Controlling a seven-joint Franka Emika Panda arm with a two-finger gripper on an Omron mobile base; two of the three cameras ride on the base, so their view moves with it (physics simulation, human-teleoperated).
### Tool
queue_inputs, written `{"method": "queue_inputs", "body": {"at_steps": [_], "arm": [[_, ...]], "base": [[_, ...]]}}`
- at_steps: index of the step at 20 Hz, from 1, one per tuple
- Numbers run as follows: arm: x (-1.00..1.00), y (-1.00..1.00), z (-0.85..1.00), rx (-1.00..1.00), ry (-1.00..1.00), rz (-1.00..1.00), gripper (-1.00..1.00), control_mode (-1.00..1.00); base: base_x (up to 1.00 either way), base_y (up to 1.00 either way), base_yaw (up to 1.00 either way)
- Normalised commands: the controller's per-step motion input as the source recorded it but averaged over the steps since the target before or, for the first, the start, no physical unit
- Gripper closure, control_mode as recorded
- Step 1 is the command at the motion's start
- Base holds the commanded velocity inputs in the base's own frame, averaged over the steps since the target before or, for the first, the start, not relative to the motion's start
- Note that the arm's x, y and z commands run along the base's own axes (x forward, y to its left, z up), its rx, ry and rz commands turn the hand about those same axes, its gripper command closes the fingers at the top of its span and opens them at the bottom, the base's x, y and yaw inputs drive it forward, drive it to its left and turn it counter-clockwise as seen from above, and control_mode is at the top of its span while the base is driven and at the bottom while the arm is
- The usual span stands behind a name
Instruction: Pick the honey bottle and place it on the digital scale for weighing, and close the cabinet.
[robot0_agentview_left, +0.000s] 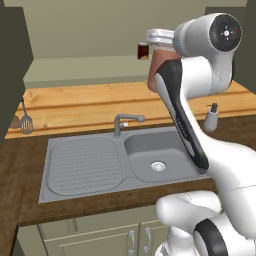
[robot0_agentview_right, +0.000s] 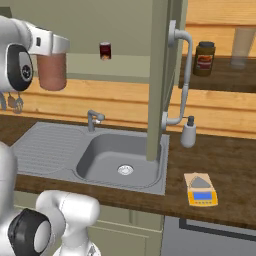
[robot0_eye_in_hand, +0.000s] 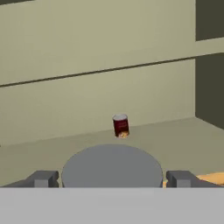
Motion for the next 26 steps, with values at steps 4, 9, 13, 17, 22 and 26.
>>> {"method": "queue_inputs", "body": {"at_steps": [4,9,13,17,22,26], "arm": [[-0.89,-0.6,-0.83,-0.16,0.05,-0.05,1.0,-1.0],[-0.35,-0.68,-1.0,-0.28,0.07,-0.05,1.0,-1.0],[0.07,-0.27,-0.95,-0.23,0.1,-0.01,1.0,-1.0],[0.26,-0.26,-0.7,0.0,0.06,0.0,1.0,-1.0],[0.33,-0.3,-0.68,0.05,-0.15,-0.04,1.0,-1.0],[0.07,-0.37,-0.21,0.0,-0.05,-0.14,1.0,-1.0]], "base": [[0.0,0.0,0.0],[0.0,0.0,0.0],[0.0,0.0,0.0],[0.0,0.0,0.0],[0.0,0.0,0.0],[0.0,0.0,0.0]]}}
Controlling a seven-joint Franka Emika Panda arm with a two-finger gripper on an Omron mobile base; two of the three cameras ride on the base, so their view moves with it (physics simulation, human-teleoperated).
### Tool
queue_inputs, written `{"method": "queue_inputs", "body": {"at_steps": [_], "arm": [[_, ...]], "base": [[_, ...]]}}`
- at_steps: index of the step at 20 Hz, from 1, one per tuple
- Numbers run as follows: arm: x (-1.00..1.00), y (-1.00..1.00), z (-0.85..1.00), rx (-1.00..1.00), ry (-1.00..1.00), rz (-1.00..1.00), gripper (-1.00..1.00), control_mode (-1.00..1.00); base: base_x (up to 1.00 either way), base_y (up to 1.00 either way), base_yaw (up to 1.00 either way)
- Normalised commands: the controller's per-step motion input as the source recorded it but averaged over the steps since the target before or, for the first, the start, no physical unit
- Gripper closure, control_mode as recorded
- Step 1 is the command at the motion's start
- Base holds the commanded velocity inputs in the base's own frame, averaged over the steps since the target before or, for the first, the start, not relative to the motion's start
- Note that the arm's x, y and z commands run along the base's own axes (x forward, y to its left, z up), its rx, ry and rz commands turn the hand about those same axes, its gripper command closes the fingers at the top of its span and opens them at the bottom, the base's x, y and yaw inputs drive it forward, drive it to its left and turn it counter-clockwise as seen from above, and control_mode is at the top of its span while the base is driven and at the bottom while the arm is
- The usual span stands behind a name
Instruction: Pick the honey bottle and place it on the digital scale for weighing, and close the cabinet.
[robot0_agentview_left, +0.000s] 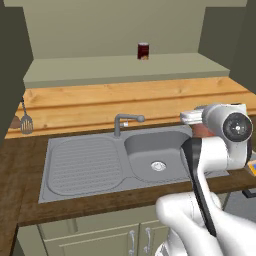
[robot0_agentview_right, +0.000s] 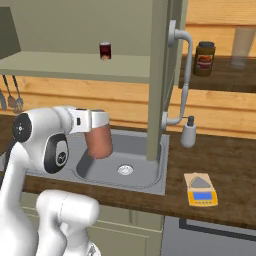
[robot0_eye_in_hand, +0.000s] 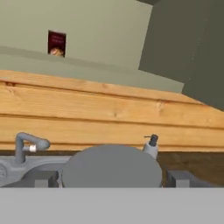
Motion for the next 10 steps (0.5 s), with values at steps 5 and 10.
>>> {"method": "queue_inputs", "body": {"at_steps": [5,10], "arm": [[0.11,-0.46,-0.18,0.0,0.0,-0.22,1.0,-1.0],[0.02,-0.62,-0.21,0.0,0.0,-0.24,1.0,-1.0]], "base": [[0.0,0.0,0.0],[0.0,0.0,0.0]]}}
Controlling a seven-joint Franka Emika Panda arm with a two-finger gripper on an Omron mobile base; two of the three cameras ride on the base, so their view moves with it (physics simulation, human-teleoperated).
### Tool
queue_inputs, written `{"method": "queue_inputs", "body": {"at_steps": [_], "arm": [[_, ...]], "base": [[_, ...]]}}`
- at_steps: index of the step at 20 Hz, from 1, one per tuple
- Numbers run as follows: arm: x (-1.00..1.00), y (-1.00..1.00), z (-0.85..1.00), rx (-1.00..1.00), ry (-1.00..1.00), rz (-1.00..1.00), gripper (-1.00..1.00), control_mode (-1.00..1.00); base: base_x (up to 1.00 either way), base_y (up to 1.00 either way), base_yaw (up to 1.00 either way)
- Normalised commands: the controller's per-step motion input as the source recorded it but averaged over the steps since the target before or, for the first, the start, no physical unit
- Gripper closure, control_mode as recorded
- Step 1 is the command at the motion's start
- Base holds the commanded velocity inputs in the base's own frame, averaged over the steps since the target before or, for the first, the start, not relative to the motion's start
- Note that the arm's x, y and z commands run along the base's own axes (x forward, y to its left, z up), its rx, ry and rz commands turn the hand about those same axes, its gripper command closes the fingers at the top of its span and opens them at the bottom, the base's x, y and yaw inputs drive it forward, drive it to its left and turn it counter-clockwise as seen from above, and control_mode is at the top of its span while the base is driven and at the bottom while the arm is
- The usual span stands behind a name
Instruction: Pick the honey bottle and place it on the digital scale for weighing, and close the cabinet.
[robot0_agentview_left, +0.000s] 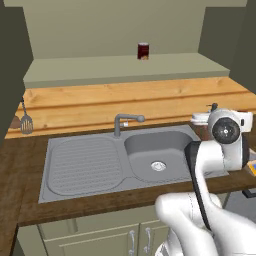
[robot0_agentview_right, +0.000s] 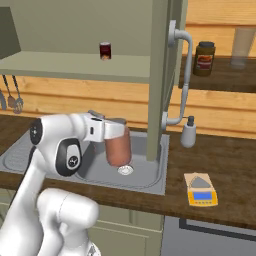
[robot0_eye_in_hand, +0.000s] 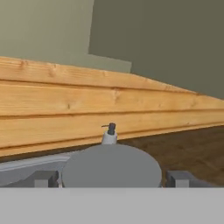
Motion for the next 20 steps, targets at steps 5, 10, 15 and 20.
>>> {"method": "queue_inputs", "body": {"at_steps": [5,10,15,20], "arm": [[-0.04,-0.85,-0.12,0.0,-0.07,-0.23,1.0,-1.0],[0.0,-0.69,-0.15,0.0,-0.08,-0.22,1.0,-1.0],[0.07,-0.26,-0.31,0.0,-0.25,-0.1,1.0,-1.0],[0.0,-0.41,-0.06,0.01,-0.22,-0.1,1.0,-1.0]], "base": [[0.0,0.0,0.0],[0.0,0.0,0.0],[0.0,0.0,0.0],[0.0,0.0,0.0]]}}
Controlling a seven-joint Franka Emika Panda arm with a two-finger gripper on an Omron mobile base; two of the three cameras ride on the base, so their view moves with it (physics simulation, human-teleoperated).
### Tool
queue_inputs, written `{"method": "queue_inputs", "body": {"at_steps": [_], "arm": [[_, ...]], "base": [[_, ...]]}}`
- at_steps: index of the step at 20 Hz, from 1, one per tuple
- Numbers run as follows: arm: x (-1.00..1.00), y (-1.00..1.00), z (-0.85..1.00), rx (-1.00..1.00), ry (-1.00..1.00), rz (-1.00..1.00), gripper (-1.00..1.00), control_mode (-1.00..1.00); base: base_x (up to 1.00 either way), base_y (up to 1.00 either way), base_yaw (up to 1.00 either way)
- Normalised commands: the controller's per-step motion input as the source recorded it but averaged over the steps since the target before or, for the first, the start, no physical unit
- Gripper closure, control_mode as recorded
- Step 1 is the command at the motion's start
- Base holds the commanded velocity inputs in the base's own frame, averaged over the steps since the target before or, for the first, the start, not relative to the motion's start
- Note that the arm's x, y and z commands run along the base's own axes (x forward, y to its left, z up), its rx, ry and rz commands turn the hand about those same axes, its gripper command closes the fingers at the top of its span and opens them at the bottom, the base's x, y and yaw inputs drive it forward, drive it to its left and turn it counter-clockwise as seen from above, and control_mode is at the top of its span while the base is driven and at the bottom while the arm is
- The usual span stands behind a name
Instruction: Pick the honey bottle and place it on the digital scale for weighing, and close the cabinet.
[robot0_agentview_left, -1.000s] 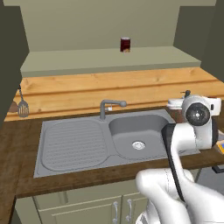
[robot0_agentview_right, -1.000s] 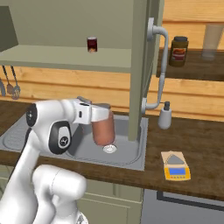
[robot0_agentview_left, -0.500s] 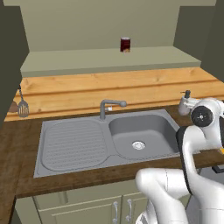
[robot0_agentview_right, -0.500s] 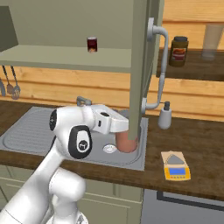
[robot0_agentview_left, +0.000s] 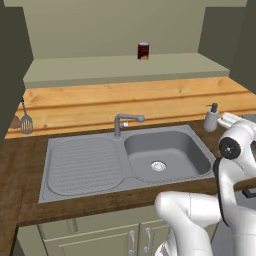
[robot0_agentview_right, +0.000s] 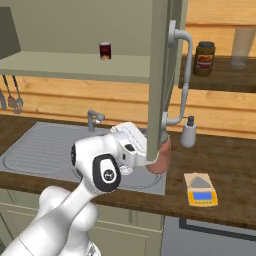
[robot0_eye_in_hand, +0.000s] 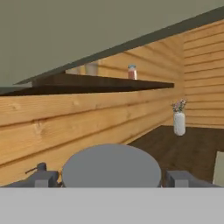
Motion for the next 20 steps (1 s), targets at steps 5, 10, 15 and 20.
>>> {"method": "queue_inputs", "body": {"at_steps": [5,10,15,20], "arm": [[0.06,-0.33,0.0,0.0,0.05,-0.12,1.0,-1.0],[0.03,-0.19,0.0,0.0,0.03,-0.19,1.0,-1.0],[0.0,-0.41,-0.04,0.0,0.06,-0.17,1.0,-1.0],[0.06,-0.44,-0.18,0.0,0.09,-0.12,1.0,-1.0]], "base": [[0.0,0.0,0.0],[0.0,0.0,0.0],[0.0,0.0,0.0],[0.0,0.0,0.0]]}}
